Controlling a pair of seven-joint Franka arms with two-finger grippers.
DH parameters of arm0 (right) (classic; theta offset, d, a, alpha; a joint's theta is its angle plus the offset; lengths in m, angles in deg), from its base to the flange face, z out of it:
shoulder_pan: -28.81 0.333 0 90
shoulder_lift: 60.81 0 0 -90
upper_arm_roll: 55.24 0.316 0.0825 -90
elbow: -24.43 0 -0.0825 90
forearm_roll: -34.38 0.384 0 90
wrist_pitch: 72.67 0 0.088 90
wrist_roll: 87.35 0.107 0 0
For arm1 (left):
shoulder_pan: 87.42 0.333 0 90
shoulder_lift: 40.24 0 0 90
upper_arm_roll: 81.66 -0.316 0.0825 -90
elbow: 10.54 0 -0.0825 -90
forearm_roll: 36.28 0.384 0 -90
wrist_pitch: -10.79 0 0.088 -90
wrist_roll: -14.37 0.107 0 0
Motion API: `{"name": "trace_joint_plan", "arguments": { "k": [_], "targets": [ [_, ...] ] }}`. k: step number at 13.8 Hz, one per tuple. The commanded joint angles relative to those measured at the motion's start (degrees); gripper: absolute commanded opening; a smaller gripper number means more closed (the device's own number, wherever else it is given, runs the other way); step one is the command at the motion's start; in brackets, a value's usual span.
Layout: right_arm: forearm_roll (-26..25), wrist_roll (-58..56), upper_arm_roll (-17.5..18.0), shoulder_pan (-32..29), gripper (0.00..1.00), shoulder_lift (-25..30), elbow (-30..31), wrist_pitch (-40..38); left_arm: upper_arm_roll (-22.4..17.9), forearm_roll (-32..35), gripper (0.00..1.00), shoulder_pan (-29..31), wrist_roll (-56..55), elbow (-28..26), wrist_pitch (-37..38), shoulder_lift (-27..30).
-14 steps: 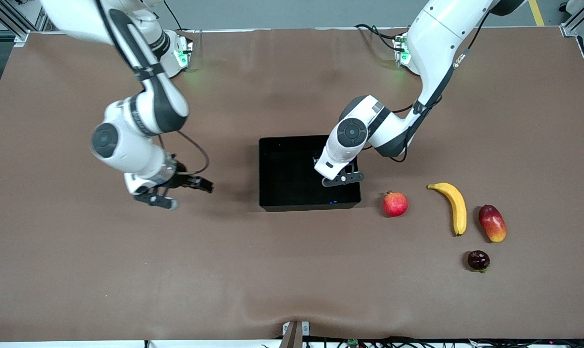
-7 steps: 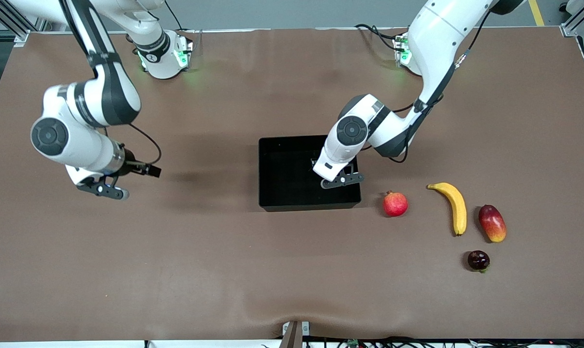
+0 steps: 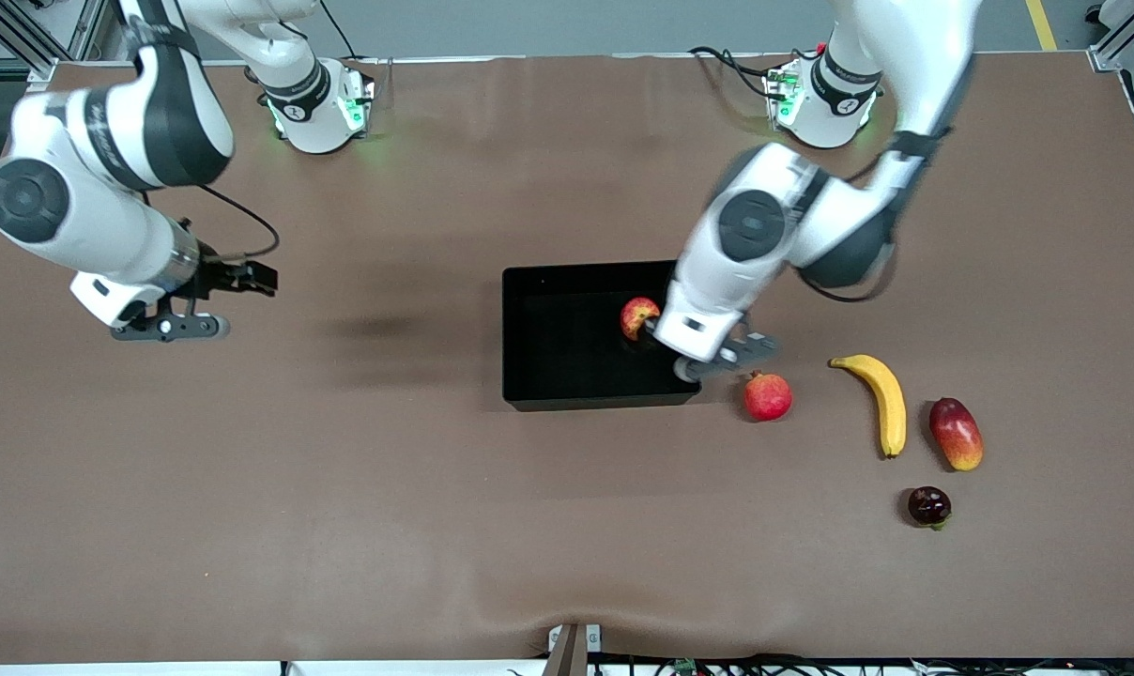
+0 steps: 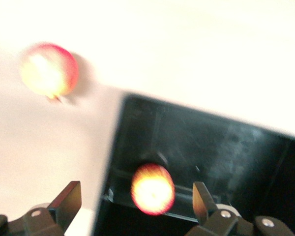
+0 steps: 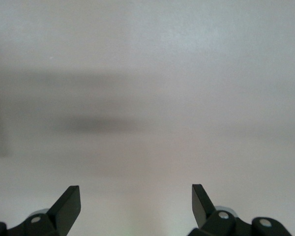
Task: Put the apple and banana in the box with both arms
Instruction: 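Grasp the yellow banana with the left gripper while the right gripper withdraws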
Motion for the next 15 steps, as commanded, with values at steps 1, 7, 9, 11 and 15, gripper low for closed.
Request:
{"name": "trace_joint_plan", "arguments": {
  "k": [1,7,9,11,15],
  "targets": [
    [-1.01,-6.33,0.78,-1.64,1.00,1.84,-4.75,-5.58,0.28,1.03,1.00,7.89,7.79,-0.07,0.98,-0.67],
    [-0.48,-11.89,0.87,-4.19,1.00,1.75,-17.67,-16.91,0.27,9.35,1.00,21.17,16.79,-1.30,-0.33,-6.99],
    [-0.22,-11.36,0.79,-4.37,1.00,1.75,-22.33,-20.00,0.19,11.14,1.00,23.12,17.22,-3.75,-3.48,-8.05],
    [-0.56,-11.19,0.78,-5.33,1.00,1.40,-25.59,-19.84,0.19,15.07,1.00,25.66,17.40,-6.39,-6.57,-8.40],
    [-0.30,-7.96,0.78,-6.13,1.00,0.96,-28.86,-20.01,0.19,18.52,1.00,29.97,21.34,-8.86,-11.05,-11.12]
  ]
}}
